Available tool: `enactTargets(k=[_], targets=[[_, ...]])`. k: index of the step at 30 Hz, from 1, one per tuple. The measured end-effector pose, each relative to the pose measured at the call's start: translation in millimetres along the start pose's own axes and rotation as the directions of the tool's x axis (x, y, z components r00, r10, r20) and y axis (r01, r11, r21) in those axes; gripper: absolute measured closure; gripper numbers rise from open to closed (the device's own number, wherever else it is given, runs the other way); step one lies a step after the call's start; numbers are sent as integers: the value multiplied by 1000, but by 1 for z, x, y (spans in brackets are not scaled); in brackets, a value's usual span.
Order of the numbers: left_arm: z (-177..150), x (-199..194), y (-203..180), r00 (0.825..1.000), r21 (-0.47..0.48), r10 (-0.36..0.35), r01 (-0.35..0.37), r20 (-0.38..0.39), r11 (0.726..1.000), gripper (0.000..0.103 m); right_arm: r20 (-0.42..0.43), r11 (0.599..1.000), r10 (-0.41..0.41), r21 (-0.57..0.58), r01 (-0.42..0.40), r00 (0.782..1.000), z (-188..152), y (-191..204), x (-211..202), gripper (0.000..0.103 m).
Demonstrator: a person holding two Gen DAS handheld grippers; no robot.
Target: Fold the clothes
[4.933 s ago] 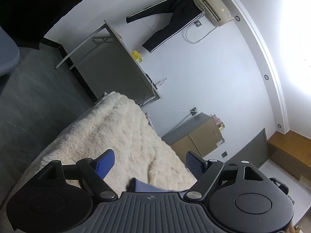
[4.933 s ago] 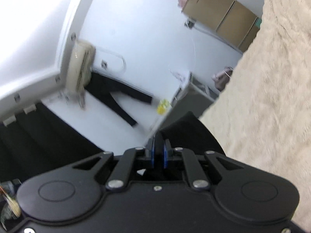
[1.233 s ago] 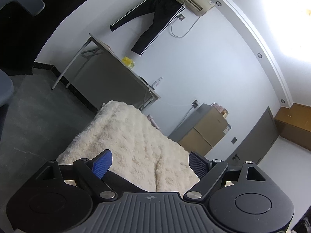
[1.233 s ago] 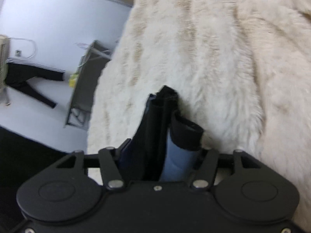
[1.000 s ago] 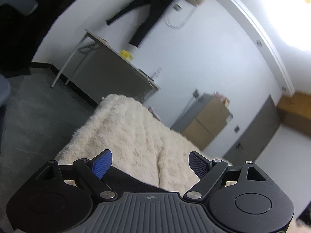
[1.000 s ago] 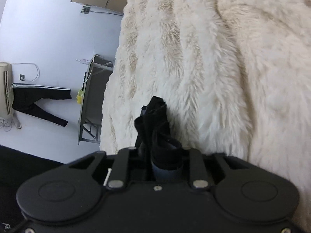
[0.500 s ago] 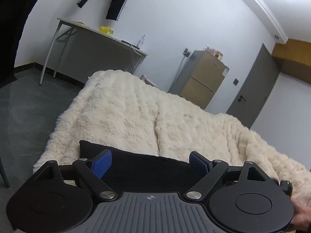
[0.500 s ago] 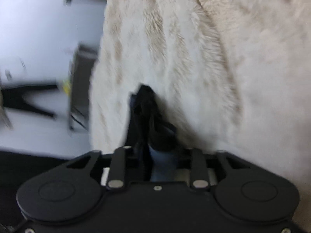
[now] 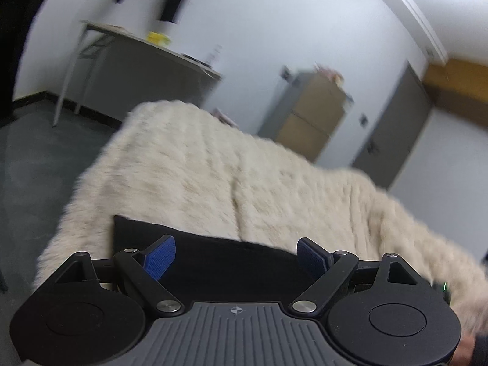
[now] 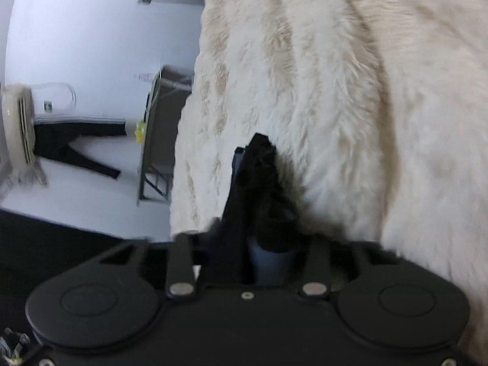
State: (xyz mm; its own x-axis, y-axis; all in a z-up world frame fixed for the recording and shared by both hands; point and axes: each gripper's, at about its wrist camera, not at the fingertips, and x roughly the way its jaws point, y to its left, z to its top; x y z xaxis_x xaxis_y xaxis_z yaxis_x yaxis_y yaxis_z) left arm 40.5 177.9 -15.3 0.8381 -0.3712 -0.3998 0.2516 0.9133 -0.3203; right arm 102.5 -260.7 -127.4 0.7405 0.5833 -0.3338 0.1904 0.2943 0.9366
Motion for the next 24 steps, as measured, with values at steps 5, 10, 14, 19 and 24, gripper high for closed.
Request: enactTargets(k=[5, 10, 14, 19, 24], targets=[[-9, 90, -53, 955, 298, 67, 24, -290, 954, 76, -5, 999, 11, -50, -11, 1000, 10, 14, -10, 93], [-17, 128, -73, 942, 244, 37, 48, -334, 969, 76, 37, 989, 41, -144, -36, 998, 30, 49, -34, 93], [-21, 144, -98, 951, 190, 16, 45, -308, 981, 68, 74, 953, 67, -299, -42, 995, 47, 86, -59, 93], [-26, 151, -96, 959, 32, 2, 7, -282, 999, 60, 78, 816, 67, -578, -10, 995, 12, 148, -56, 92], [-12, 112, -57, 971, -93, 10, -33, -240, 995, 48, 66, 501, 8, -864, 53, 998, -77, 209, -20, 90]])
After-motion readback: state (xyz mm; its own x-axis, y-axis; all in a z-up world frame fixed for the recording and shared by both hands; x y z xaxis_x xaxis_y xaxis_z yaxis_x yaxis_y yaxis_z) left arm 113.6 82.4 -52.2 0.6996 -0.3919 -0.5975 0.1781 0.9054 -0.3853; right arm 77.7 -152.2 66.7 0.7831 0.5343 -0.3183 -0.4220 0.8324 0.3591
